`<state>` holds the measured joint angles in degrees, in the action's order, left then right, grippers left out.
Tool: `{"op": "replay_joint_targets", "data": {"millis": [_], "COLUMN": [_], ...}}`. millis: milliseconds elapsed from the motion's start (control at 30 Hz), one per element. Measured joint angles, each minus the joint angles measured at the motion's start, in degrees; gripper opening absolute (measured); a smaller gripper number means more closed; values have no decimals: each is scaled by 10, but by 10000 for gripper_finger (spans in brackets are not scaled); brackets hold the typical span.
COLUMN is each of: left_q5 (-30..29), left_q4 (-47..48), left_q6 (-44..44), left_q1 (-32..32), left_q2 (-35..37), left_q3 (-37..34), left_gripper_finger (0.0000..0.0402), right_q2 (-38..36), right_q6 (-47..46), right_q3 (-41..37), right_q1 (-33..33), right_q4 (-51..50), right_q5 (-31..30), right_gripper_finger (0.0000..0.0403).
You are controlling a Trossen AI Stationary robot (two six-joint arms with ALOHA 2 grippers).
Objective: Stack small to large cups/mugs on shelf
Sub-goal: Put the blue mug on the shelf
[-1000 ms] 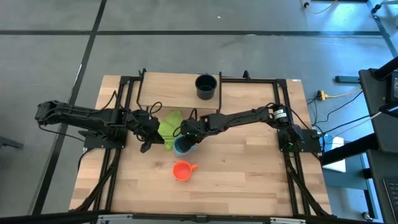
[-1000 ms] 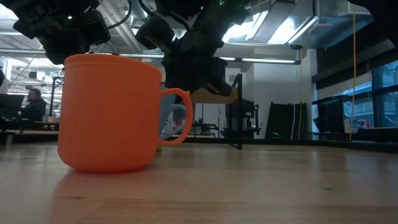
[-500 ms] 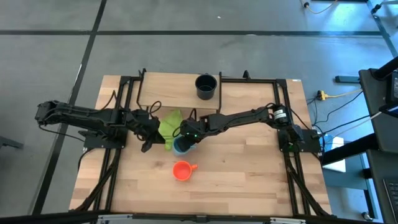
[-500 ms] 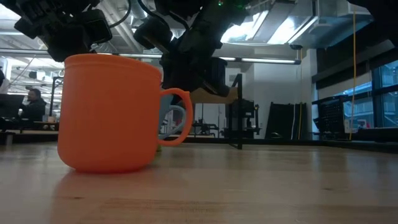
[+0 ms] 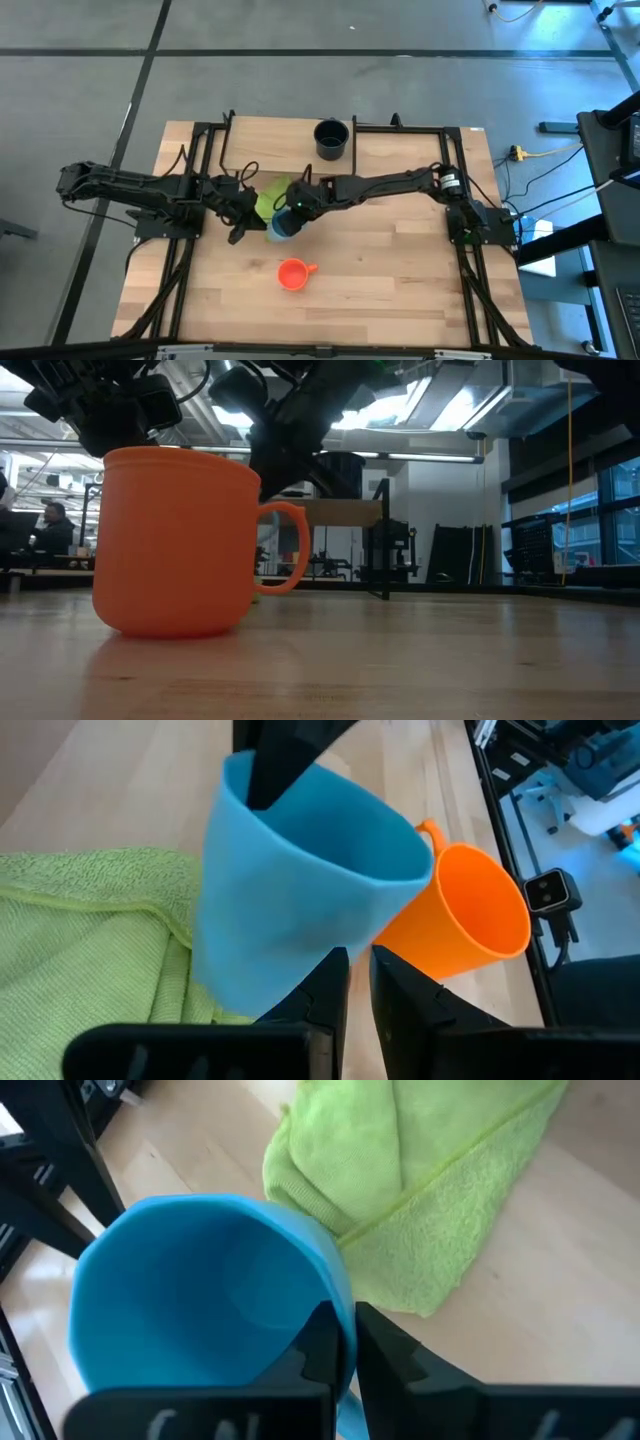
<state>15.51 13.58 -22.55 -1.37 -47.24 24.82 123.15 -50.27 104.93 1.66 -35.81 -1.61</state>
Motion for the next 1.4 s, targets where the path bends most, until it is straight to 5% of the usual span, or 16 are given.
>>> {"op": "replay_joint_targets", "data": {"millis": [1100,1400], "left_q5": [-35,-62], "left_q4": [1,-1], "left_q6": [6,3], "left_q1": [0,0], "left_q2": [0,1], "left_q3": [0,1], "left_gripper_finger": [41,41], "right_q2": [0,0], "right_q6": [36,99], "right_q3": [28,124], "right_q1": [-12,-26], "right_q4": [-55,-122], "right_q5": [13,-18], "right_gripper_finger": [24,24]}}
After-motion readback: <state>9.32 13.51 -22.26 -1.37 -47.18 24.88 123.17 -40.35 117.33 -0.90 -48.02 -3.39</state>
